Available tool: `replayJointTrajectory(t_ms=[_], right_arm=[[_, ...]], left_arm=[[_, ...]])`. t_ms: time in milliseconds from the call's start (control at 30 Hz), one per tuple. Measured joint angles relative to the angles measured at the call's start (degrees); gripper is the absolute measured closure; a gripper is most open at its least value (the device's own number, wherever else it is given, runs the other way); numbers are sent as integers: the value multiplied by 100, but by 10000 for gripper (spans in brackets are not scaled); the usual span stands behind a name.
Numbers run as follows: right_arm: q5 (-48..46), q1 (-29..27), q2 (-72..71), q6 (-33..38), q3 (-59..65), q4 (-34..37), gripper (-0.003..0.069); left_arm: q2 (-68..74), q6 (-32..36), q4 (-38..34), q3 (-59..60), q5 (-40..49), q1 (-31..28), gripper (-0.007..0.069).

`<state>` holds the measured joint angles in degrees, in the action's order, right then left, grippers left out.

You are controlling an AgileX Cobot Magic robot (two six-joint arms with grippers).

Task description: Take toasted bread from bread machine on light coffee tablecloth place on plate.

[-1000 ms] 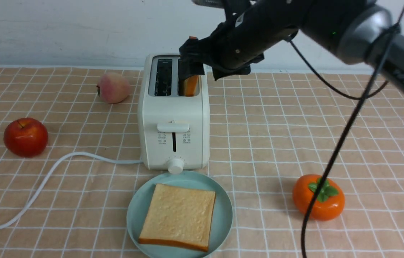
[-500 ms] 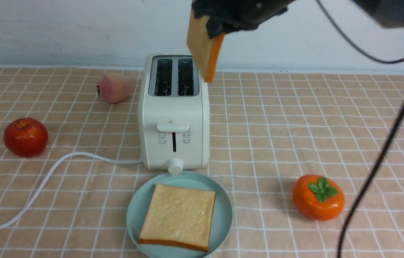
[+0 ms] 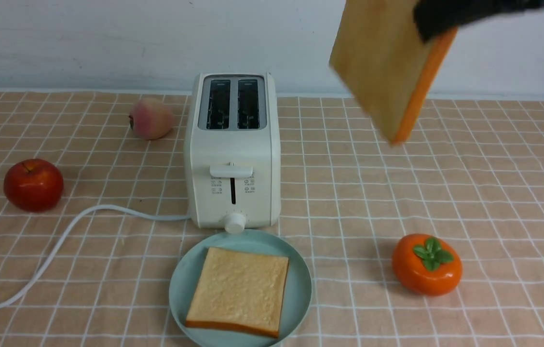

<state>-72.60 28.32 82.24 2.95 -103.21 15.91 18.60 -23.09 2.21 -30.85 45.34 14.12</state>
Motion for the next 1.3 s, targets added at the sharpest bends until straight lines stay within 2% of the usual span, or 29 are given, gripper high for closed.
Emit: replayJointTrajectory(t_ms=[67, 200, 233, 300, 367, 400, 433, 500, 533, 567, 600, 733, 967, 1000, 1033, 1067, 1133, 1200, 1300], right_arm=[[10, 0, -39, 239, 634, 392, 563], [1195, 0, 288, 1475, 2584, 2174, 563], [1261, 0, 314, 1539, 2584, 2260, 563], [1777, 0, 565, 2068, 2982, 2947, 563], [2507, 0, 986, 2911, 3285, 4069, 563], [2543, 0, 1055, 2963, 3296, 4143, 563], [2767, 0, 1300, 3315, 3331, 4720, 563], [2917, 0, 1647, 3615, 3331, 5324, 563], [2917, 0, 1647, 3644, 3331, 5385, 563], [2945, 0, 1967, 3818, 3331, 5851, 563], [2945, 0, 2111, 3834, 3331, 5955, 563], [2945, -8, 2432, 3828, 3331, 6007, 555], [3182, -119, 2481, 3494, 3333, 5387, 365], [3156, -198, 2391, 3431, 3333, 5071, 300], [3144, -210, 2359, 3423, 3333, 5028, 284], [3052, -319, 2224, 3333, 3333, 4647, 231], [2891, -516, 1939, 3144, 3333, 4132, 197], [2685, -750, 1559, 2828, 3333, 3691, 202], [2302, -1202, 863, 2281, 3333, 2999, 294]], left_arm=[[0, 0, 0, 0, 0, 0, 638], [0, 0, 0, 0, 1, 0, 638], [0, 0, 0, 0, 1, 0, 638], [0, 0, 0, 0, 1, 0, 638], [0, 0, 0, 0, 6, 0, 638], [0, 0, 0, 0, 6, 0, 638], [0, 0, 0, 4, 19, 0, 638], [0, 0, 0, 4, 44, 0, 638], [0, 0, 0, 4, 44, 0, 638], [0, 0, 0, 4, 44, 0, 638], [0, 0, 0, 4, 44, 0, 638], [0, 0, 0, 4, 44, 0, 638], [0, 0, 0, 4, 44, 0, 638], [0, 0, 0, 4, 44, 0, 638], [0, 0, 0, 4, 44, 0, 638], [0, 0, 5, 4, 44, 0, 638], [0, 0, 16, 4, 44, 0, 638], [0, 0, 16, 4, 38, 0, 638], [0, 0, 16, 4, -35, 0, 638]])
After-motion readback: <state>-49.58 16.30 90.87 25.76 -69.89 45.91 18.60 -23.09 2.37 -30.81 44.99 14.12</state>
